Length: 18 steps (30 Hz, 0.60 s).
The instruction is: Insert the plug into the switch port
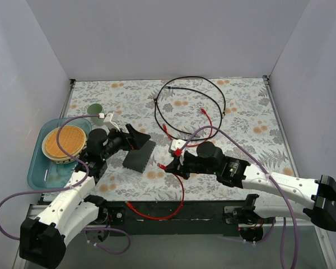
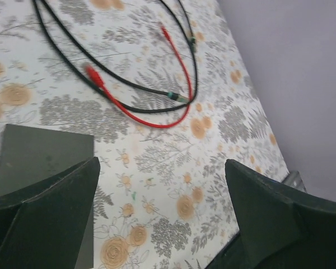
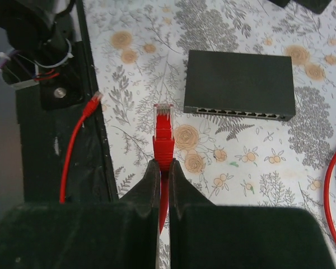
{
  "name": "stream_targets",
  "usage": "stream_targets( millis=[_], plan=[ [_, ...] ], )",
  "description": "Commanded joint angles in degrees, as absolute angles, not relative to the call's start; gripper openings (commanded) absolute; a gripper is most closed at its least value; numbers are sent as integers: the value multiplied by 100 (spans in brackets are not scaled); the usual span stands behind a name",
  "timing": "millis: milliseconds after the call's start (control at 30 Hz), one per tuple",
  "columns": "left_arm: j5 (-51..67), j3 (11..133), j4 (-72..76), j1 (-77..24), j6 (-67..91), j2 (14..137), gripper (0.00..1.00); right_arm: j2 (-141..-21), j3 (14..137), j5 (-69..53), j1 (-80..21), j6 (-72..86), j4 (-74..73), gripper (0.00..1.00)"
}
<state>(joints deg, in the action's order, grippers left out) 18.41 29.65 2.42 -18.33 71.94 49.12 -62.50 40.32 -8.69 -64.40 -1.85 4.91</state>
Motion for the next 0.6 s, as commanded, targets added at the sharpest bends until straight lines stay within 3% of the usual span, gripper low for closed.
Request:
stream_targets(
  millis=[0, 300, 567],
  plan=[
    [3137, 2813, 1124, -1881, 7084, 4579, 93, -5732, 3876, -1696, -6311, -396, 817, 1],
    [4262, 2865, 1678, -1898, 7268, 4403, 88, -5370, 3753, -2662, -5898, -299, 1002, 1],
    [5290, 2988, 2258, -1960, 7506, 4350, 80, -5651, 3604, -5057, -4573, 359, 2149, 1]
  ],
)
